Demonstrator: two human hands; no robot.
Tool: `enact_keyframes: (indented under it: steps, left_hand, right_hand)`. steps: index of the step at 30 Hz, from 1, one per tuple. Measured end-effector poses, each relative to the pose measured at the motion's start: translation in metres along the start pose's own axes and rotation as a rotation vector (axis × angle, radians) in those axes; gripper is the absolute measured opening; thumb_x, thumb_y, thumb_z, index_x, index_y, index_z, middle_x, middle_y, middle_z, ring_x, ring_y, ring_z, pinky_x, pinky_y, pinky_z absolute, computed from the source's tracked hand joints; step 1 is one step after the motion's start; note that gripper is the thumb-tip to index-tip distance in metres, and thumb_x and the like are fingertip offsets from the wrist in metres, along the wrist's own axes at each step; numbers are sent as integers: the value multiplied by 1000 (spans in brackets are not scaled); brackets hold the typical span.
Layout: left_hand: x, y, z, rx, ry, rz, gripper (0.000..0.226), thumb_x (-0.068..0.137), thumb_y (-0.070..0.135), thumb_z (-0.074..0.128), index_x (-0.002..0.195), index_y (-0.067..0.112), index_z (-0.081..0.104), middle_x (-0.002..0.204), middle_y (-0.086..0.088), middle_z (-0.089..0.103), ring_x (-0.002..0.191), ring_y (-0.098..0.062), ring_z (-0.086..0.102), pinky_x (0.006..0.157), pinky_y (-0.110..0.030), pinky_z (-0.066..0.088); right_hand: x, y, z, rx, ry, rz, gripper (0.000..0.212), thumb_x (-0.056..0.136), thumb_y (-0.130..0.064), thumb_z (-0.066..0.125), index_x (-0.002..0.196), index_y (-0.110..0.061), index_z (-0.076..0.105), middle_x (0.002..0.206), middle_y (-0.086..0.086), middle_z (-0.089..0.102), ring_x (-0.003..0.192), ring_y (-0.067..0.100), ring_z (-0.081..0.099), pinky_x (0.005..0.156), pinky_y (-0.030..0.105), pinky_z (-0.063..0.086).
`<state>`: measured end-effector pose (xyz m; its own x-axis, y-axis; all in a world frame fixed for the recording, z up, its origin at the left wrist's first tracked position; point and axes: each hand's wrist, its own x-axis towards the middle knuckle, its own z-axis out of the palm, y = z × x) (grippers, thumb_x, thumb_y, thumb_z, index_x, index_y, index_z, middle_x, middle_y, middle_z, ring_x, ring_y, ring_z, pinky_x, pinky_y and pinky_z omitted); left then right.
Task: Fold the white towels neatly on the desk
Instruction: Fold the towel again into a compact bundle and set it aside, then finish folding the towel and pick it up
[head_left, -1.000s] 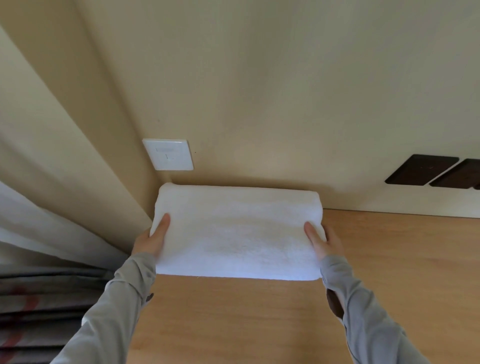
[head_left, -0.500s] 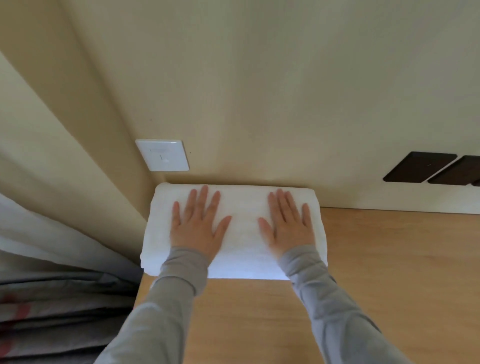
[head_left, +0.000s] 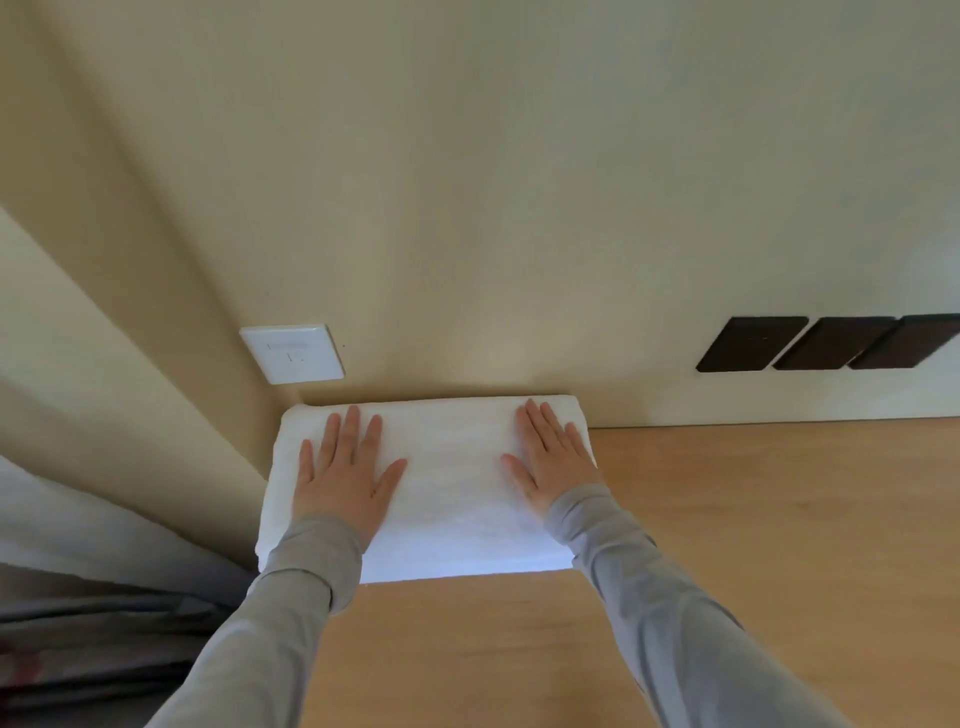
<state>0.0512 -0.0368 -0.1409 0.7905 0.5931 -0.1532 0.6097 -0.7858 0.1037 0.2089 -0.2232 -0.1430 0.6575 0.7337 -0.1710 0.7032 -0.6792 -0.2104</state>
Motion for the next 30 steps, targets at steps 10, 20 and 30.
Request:
enact_keyframes:
  steps: [10, 20, 30]
  left_hand:
    - [-65, 156, -80, 64, 195, 235, 63, 98, 49, 14, 150, 20, -6, 156, 2, -22, 145, -17, -11, 119, -39, 0]
    - [-180, 426, -117, 91, 321, 549, 61, 99, 46, 16, 150, 20, -3, 159, 4, -10, 146, -14, -8, 118, -40, -4]
    - [-266, 663, -117, 25, 354, 867, 59, 99, 46, 17, 150, 23, -1, 159, 6, -8, 146, -12, -8, 118, -40, -4]
  right_hand:
    - [-112, 78, -100, 18, 298, 69, 55, 100, -39, 20, 149, -16, 9, 157, 1, 15, 145, 15, 8, 118, 31, 4]
    - [-336, 268, -191, -90, 484, 324, 53, 101, -36, 19, 149, -17, 8, 158, -2, 9, 145, 12, 2, 118, 31, 3]
    - [-520, 430, -245, -110, 646, 596, 55, 100, -36, 28, 148, -12, 17, 156, 5, 16, 146, 19, 7, 118, 33, 8]
